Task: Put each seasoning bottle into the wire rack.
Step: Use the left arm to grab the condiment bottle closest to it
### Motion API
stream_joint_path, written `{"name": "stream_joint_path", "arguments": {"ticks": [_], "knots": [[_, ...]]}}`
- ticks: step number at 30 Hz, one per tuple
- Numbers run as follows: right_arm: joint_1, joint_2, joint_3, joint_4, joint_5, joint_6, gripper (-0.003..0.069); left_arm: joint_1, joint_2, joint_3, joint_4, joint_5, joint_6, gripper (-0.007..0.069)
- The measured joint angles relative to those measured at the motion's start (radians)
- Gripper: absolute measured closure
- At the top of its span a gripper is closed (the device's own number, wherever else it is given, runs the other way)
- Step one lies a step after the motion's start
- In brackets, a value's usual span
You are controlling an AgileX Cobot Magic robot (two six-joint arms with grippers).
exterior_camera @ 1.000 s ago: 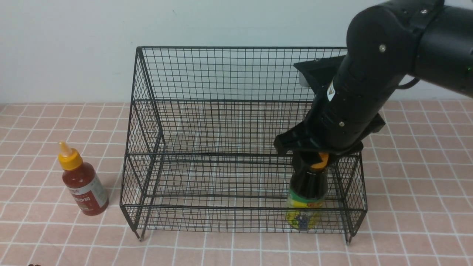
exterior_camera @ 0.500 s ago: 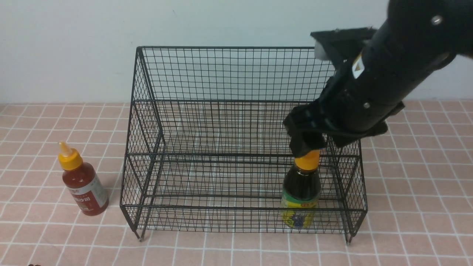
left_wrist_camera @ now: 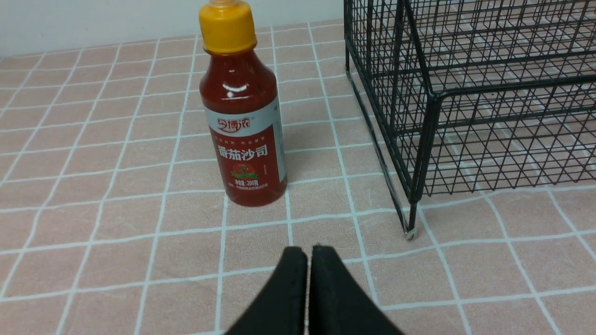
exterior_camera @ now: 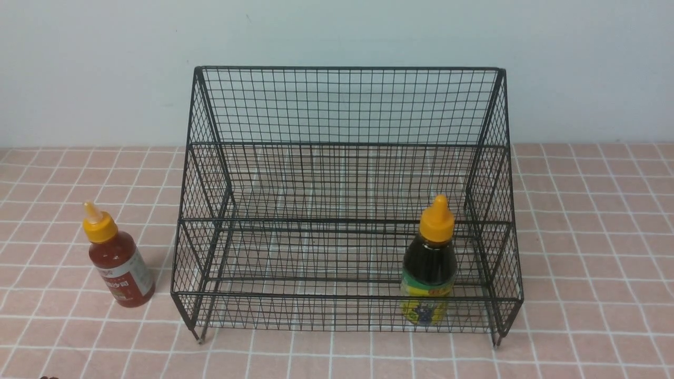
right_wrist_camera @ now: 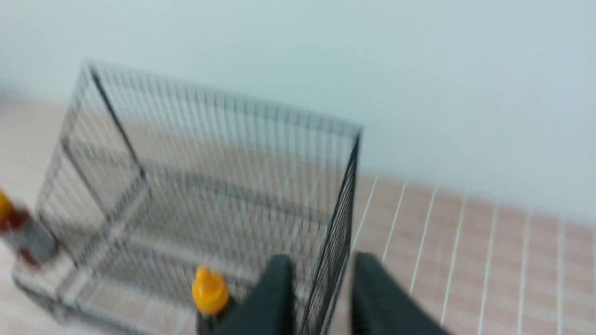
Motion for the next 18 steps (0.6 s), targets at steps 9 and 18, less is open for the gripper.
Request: {"name": "stream_joint_path", "arguments": {"ticks": [9,18], "knots": [[0.000,-0.615,0.570,-0.016,-0.668,0.026,0.0671,0.000,0.000,0.000,0.000,0.000,0.000,0.0631],[0.000,-0.778,0.876,-0.027,-1.049,0.133,0.0671,0.000,0.000,0.000,0.000,0.000,0.000,0.0631]]}}
